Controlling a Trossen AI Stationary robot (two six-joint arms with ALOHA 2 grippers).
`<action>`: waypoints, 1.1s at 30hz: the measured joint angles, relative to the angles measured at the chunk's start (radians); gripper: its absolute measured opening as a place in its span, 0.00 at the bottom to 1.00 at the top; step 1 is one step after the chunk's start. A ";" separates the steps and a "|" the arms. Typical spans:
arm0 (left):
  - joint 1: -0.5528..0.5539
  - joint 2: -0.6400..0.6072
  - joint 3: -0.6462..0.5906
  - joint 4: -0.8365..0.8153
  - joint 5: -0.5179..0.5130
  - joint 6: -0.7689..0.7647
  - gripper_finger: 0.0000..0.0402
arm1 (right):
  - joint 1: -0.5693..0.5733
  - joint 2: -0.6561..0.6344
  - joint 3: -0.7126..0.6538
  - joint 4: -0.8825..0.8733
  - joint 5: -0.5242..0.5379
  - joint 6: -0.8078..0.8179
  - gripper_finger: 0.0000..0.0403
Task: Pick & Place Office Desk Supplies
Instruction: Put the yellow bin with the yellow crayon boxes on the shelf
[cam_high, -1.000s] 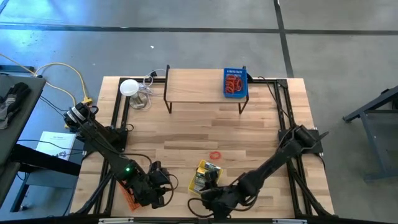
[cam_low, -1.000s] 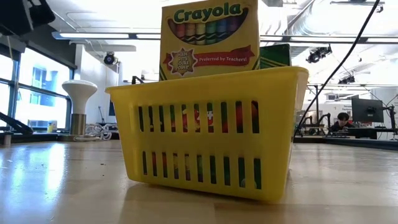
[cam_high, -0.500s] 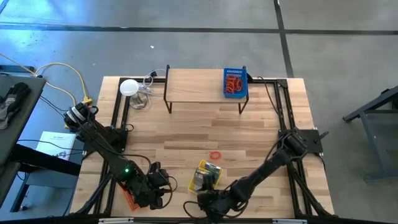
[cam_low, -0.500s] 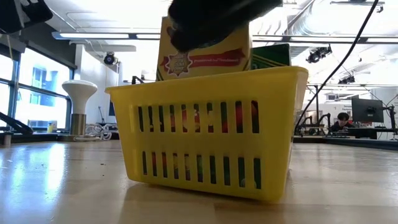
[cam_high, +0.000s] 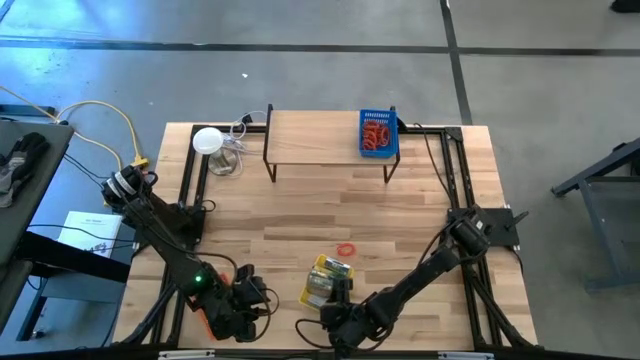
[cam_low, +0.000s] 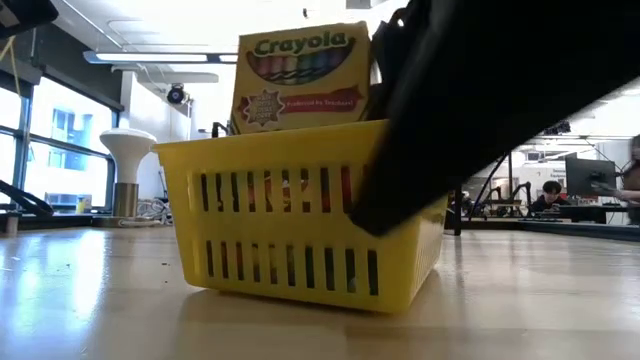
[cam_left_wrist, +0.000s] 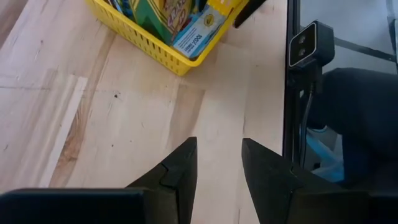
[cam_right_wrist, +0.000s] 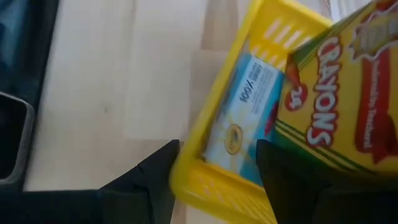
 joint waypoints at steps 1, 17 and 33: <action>0.000 0.000 0.000 0.002 0.000 -0.006 0.30 | 0.000 0.001 0.000 -0.007 0.000 0.000 0.49; 0.000 0.000 0.000 0.003 0.000 -0.010 0.30 | 0.035 0.000 0.000 -0.031 0.052 -0.049 0.01; 0.000 0.000 0.000 0.003 0.000 -0.010 0.30 | 0.103 -0.131 -0.002 -0.084 0.218 -0.078 0.00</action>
